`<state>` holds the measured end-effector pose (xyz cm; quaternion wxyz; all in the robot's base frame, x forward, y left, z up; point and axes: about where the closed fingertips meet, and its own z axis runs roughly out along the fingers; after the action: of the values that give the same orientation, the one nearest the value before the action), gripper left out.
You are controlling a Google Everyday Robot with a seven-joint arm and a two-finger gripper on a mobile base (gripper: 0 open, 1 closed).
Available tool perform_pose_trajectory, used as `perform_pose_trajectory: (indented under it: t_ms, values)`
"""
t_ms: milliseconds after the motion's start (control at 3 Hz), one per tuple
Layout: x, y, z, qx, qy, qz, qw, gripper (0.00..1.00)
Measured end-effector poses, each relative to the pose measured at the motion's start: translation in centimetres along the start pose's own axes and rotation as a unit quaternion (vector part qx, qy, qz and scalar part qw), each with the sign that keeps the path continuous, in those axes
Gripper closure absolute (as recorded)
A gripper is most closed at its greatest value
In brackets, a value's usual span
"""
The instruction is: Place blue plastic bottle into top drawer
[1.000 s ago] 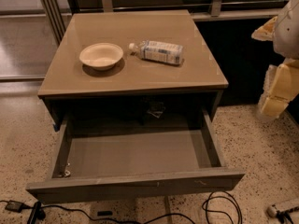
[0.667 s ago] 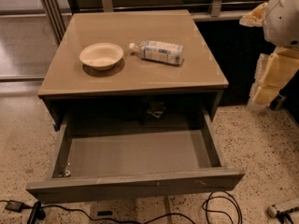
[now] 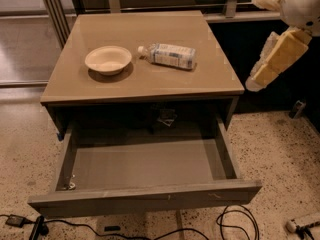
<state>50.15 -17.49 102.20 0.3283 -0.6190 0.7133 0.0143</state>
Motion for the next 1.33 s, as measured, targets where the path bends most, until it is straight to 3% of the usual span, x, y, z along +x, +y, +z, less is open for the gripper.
perform_pose_trajectory:
  t_ms: [667,1000,1333]
  values:
    - [-1.0,-0.2,-0.1,0.005,-0.016,0.011,0.9998,0.00]
    - [-2.0,-1.4,1.4,0.019,-0.029,0.022,0.9992,0.00]
    - [-3.9,-4.0,3.3,0.055,-0.078,0.067,0.9932,0.00]
